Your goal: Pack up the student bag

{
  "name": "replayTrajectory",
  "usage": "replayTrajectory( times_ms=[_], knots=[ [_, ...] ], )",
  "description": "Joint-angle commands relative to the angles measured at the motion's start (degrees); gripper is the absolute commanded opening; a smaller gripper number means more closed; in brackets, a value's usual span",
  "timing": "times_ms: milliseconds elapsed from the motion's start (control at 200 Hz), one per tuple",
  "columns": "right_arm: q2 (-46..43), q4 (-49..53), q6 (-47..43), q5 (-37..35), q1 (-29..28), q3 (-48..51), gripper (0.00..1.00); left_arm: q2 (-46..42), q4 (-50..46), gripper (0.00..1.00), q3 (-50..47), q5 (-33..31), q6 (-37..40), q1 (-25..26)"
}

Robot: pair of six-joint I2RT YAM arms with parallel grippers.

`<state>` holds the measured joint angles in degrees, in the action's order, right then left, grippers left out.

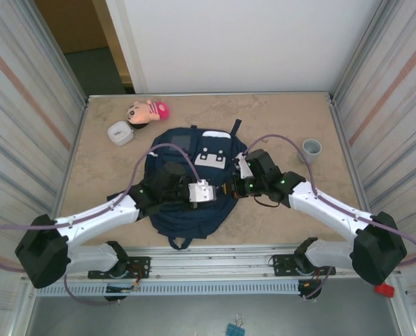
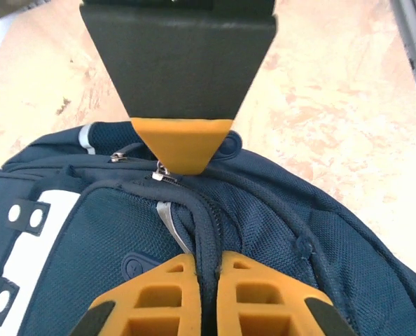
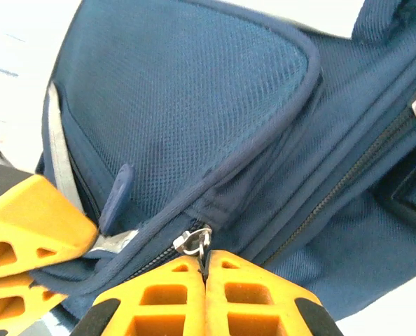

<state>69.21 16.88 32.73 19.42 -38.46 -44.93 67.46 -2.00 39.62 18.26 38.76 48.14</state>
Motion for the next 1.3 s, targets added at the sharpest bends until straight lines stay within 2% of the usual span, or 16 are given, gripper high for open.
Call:
replayTrajectory(
  times_ms=[0, 266, 306, 346, 361, 381, 441, 486, 546, 601, 676, 722, 767, 1082, 1198, 1298],
  knots=[
    [1.1, -3.4, 2.8, -8.7, 4.3, 0.8, 0.0, -5.4, 0.2, 0.0, -0.9, 11.2, -0.6, 0.6],
    [5.8, -6.9, 3.0, -9.9, 5.5, -1.3, 0.0, -5.8, 0.4, 0.02, -1.3, 12.6, -0.8, 0.6],
    [6.2, -7.2, 2.8, -9.6, 5.5, -1.5, 0.0, -5.1, 0.8, 0.17, -0.9, 10.8, -2.4, 0.6],
    [6.2, -7.1, 2.4, -9.3, 5.6, -1.7, 0.0, -4.6, 1.9, 0.55, -0.5, 7.9, -6.0, 0.6],
    [6.2, -6.7, 2.2, -9.4, 5.7, -1.8, 0.03, -4.5, 2.5, 0.9, -0.3, 6.5, -7.9, 0.6],
    [6.1, -5.9, 2.1, -9.7, 5.8, -2.1, 0.12, -4.5, 3.1, 0.98, 0.0, 4.6, -10.7, 0.6],
    [5.8, -2.8, 1.1, -10.6, 6.6, -3.5, 0.41, -4.6, 3.3, 0.99, 1.3, -0.8, -18.5, 0.6],
    [5.3, -0.1, 0.6, -11.0, 7.6, -4.6, 0.51, -4.7, 1.7, 0.99, 2.9, -4.1, -23.5, 0.6],
    [4.3, 3.4, 0.0, -11.1, 8.9, -6.3, 0.72, -5.0, -3.1, 0.99, 5.7, -7.2, -28.9, 0.5],
    [3.0, 6.1, -0.4, -12.2, 9.6, -7.9, 0.81, -5.6, -6.6, 0.99, 7.7, -12.7, -35.0, 0.4],
    [0.6, 7.8, -0.6, -13.1, 9.7, -8.8, 0.87, -7.1, -11.5, 0.99, 9.3, -21.9, -43.6, 0.2],
    [-0.8, 8.0, -0.2, -12.7, 9.8, -9.0, 0.89, -8.5, -13.5, 0.99, 9.7, -22.8, -46.4, -0.8],
    [-2.1, 8.1, 0.9, -12.1, 9.8, -9.0, 1.0, -9.9, -15.5, 0.99, 10.1, -22.5, -48.8, -2.1],
    [-2.6, 8.9, 5.3, -9.4, 2.8, -7.8, 0.99, -13.1, -28.7, 0.97, 7.5, -19.8, -65.3, -15.0],
    [1.8, 5.0, 7.3, -5.9, 0.1, -4.4, 1.0, -12.9, -27.4, 0.96, 1.4, -20.1, -68.7, -15.9],
    [7.7, 3.4, 8.5, -7.1, -1.1, -2.1, 0.98, -12.5, -25.8, 0.92, -4.0, -21.8, -72.0, -15.9]
  ],
)
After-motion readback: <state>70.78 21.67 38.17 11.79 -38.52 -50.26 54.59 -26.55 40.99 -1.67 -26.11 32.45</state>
